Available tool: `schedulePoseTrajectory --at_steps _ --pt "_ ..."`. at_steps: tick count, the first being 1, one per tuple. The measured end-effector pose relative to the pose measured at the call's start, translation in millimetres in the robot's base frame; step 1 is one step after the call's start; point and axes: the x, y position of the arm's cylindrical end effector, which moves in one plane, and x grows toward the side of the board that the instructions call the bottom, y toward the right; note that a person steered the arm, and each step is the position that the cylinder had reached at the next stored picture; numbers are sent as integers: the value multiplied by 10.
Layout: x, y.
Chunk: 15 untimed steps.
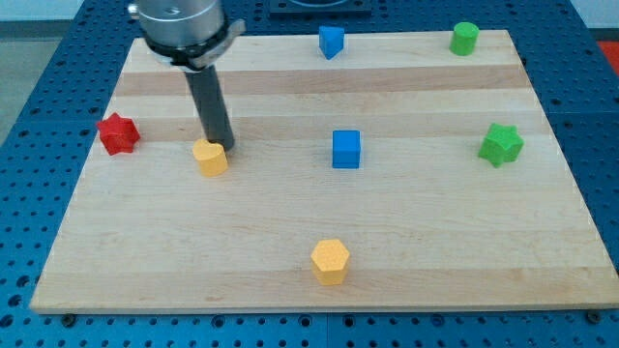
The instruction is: Push the yellow heart towards the bottom left of the board
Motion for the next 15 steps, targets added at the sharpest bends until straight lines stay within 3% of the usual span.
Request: schedulePoseTrajectory --at_steps 1,2,9,11,14,15 --pt "108 -21" --pt "108 -438" --pt "1081 -464" --pt "1058 -931" --pt "1407 -999" --pt "1303 -999"
